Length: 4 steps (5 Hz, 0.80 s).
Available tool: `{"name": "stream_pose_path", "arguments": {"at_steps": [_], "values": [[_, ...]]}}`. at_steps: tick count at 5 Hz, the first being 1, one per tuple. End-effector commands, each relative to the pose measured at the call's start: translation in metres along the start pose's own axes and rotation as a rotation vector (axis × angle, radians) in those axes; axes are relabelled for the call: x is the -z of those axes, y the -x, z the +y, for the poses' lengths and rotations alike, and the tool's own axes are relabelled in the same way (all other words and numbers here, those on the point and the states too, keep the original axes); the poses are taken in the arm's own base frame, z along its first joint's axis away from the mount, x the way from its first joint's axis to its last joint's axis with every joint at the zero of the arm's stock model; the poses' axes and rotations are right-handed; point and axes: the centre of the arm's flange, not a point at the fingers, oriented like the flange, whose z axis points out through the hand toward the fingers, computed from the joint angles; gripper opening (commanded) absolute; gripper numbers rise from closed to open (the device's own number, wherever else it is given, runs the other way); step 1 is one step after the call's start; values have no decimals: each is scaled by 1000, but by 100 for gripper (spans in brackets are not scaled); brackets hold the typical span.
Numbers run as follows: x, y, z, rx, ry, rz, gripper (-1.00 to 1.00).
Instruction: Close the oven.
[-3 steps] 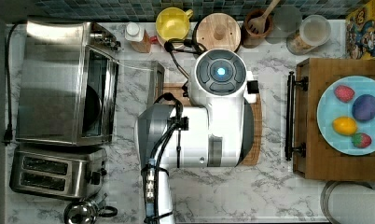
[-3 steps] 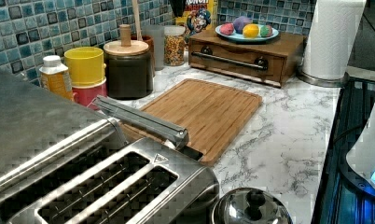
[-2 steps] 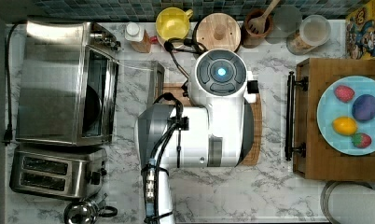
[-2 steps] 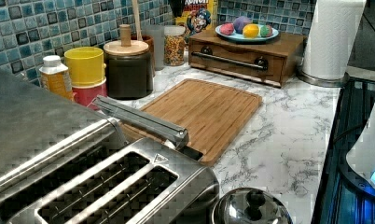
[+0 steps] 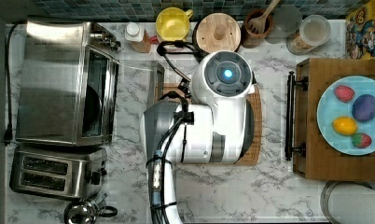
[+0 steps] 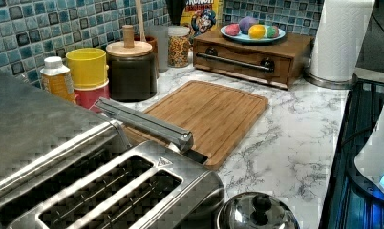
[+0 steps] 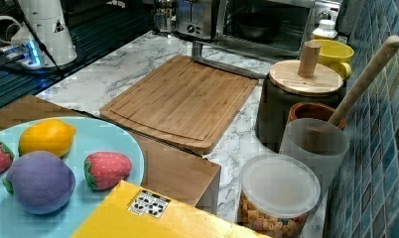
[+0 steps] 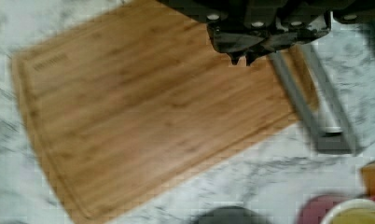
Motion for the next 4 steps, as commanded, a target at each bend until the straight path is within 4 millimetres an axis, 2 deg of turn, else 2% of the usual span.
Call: {"name": "stream_pose_path", "arguments": {"at_steps": [1,4], "values": [[-81,23,73,56,-277,33,-100],[-151,37,33,313,-461,35,-100]]}}
